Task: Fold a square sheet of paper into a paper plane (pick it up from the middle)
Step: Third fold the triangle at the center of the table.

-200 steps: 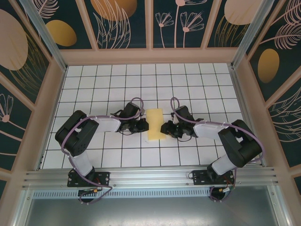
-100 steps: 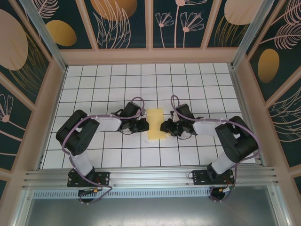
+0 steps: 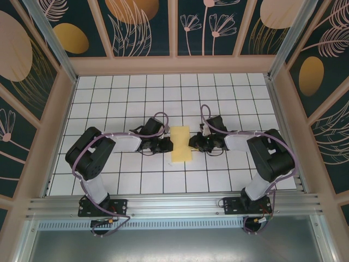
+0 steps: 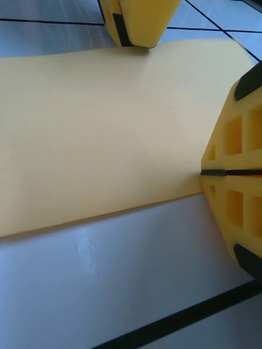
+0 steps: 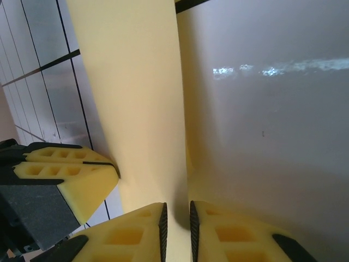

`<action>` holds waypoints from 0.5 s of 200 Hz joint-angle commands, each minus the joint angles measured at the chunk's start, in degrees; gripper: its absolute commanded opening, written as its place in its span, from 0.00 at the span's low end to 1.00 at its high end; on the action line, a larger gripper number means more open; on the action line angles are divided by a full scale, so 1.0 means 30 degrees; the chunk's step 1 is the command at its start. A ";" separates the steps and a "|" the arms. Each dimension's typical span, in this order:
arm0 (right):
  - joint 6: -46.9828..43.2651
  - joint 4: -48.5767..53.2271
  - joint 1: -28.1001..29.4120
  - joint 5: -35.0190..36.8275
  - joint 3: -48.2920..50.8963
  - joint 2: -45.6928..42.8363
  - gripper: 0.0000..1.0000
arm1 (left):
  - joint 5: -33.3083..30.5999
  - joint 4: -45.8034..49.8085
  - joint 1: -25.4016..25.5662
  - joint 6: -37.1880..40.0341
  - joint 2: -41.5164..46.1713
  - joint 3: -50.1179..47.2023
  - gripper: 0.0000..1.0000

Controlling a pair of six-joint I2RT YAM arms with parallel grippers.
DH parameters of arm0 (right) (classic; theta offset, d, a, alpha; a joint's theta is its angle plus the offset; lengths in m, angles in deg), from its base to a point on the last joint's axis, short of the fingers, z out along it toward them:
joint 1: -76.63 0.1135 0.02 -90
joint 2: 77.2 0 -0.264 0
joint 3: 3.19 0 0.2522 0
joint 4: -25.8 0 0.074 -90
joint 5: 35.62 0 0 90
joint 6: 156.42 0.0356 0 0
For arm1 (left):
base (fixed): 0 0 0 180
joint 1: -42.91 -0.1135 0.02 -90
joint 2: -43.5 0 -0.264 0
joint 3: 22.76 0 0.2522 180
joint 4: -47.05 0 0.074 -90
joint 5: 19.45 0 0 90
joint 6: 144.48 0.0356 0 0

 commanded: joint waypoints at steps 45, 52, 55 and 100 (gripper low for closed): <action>-0.0097 -0.0989 -0.0081 -0.1148 -0.0171 0.0298 0.09 | -0.1435 0.1489 0.0114 0.0715 -0.0216 0.0280 0.15; -0.0047 -0.0979 -0.0088 -0.1105 -0.0142 0.0197 0.09 | -0.1565 0.1531 0.0114 0.0719 -0.0068 0.0293 0.16; -0.0024 -0.0993 -0.0067 -0.1090 -0.0099 0.0163 0.09 | -0.1596 0.1531 0.0110 0.0751 0.0004 0.0294 0.16; 0.0394 -0.1132 -0.0085 -0.0963 0.0240 -0.0352 0.16 | -0.2060 0.1707 0.0127 0.0843 0.0599 0.0397 0.19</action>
